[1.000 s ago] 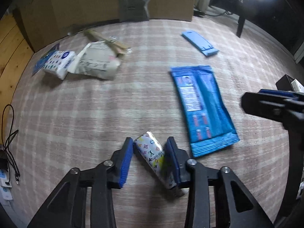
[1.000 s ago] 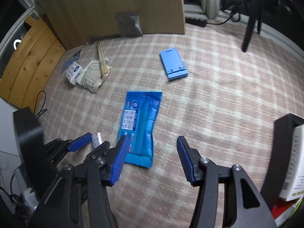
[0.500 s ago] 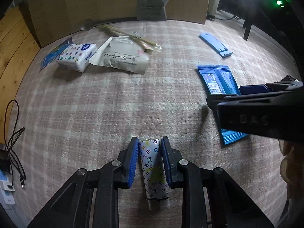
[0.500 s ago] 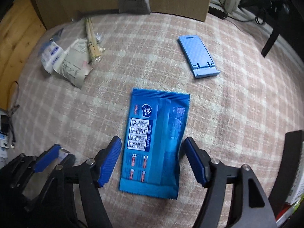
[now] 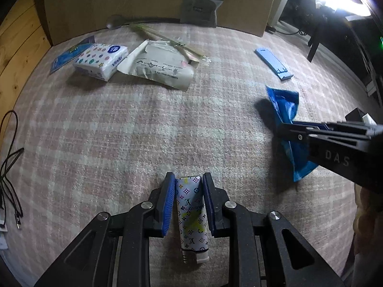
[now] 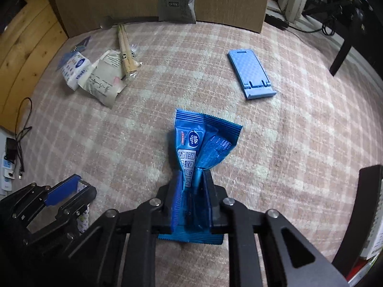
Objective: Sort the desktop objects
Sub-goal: 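Carry the tube and snack packet into the black bin and open both grippers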
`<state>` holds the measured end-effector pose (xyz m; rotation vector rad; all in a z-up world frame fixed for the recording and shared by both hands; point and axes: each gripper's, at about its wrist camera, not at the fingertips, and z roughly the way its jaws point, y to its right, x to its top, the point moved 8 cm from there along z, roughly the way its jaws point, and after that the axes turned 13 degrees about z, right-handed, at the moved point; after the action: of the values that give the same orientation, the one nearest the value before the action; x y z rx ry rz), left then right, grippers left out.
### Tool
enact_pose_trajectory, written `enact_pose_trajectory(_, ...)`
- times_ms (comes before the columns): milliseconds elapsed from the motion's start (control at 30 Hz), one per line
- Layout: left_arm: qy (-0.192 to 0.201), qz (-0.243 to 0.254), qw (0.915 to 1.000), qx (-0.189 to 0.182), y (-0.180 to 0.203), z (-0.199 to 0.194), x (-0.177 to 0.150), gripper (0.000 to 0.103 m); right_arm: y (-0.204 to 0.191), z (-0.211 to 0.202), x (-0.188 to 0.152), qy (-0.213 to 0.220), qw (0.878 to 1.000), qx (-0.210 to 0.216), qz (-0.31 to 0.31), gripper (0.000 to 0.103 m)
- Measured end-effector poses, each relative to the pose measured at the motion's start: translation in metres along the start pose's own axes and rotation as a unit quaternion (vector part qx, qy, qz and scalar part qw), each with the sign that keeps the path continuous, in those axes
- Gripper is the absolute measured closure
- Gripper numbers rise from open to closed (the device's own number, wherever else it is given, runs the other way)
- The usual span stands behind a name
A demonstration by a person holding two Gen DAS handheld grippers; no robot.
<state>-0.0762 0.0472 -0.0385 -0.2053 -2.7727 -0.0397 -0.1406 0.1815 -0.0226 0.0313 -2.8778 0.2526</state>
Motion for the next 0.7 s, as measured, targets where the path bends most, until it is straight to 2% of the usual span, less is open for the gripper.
enact_pose_trajectory(167,0.006,-0.005,1.0,0.0,-0.007,-0.013,-0.002,0.081,0.016,-0.018,-0.006,0.014,1.0,0.012,0.013,0.089)
enact_pose_trajectory(367,0.015,0.001,0.9999,0.006,0.009,-0.037,0.001,0.081,0.039,-0.055,-0.013,0.039,0.998,0.03,0.024,0.089)
enact_pose_trajectory(533,0.027,0.019,0.9994,0.003,0.043,-0.052,0.007,0.082,0.073,-0.093,-0.026,0.07,0.996,0.038,0.038,0.089)
enact_pose_trajectory(700,0.049,0.054,0.9973,-0.009,0.091,-0.072,0.027,0.082,0.104,-0.111,-0.023,0.1,0.992,0.039,0.063,0.089)
